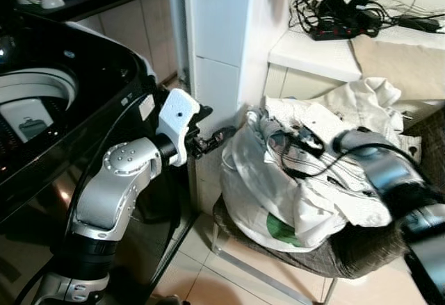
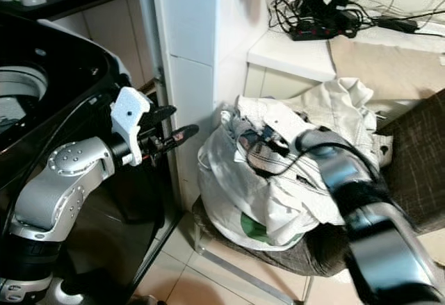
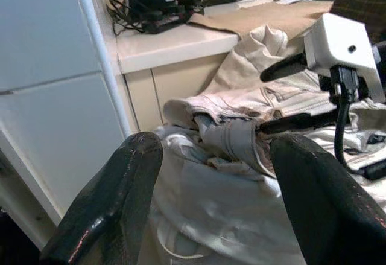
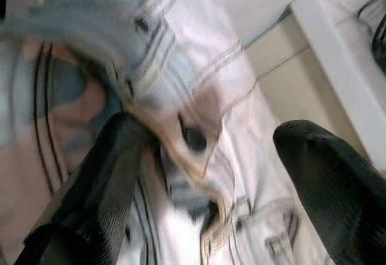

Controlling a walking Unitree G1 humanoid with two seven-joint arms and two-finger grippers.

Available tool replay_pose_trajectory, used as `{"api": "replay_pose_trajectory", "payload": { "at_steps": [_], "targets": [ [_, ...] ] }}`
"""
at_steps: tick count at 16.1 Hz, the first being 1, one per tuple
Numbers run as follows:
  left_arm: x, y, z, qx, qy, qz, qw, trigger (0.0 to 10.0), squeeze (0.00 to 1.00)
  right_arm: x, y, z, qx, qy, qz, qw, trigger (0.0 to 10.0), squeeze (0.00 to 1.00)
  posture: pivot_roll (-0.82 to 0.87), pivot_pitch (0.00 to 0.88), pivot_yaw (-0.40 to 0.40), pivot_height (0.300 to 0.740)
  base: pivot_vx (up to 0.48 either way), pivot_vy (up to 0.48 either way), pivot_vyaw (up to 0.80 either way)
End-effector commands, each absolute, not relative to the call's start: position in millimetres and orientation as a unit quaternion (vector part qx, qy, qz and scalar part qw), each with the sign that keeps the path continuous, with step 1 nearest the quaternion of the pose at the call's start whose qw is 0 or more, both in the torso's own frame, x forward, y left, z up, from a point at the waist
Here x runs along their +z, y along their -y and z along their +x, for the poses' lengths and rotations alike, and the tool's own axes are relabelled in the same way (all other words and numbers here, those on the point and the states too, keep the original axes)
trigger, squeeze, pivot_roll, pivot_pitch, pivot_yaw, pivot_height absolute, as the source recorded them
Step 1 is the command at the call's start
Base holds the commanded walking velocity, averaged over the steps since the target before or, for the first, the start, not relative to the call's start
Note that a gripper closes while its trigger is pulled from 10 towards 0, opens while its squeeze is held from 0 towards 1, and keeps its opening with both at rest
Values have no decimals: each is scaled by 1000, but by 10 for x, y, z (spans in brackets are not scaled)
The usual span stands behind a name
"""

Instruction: Clothes washing

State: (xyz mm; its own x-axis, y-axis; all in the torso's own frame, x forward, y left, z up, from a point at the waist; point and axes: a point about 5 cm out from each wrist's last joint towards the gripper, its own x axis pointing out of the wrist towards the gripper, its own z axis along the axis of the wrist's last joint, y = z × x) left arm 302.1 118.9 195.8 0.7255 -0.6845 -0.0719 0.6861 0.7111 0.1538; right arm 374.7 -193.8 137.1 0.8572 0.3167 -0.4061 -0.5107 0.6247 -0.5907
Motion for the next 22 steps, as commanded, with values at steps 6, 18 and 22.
{"api": "replay_pose_trajectory", "payload": {
  "at_steps": [6,18,22],
  "targets": [
    [2011,-1305,2896,-320,0,75,944,10000,0,1389,1891,3844,199,-89,-383,898,10000,0,68,0,-38,740,0,0,0],
    [1983,-1149,2603,-432,-16,58,900,10000,0,1323,1964,3822,216,-111,-413,878,0,0,80,0,-55,740,0,0,0],
    [1984,-1166,2606,-432,-20,61,899,10000,0,1289,1983,3804,216,-117,-401,883,0,0,86,0,-52,740,0,0,0]
  ]
}}
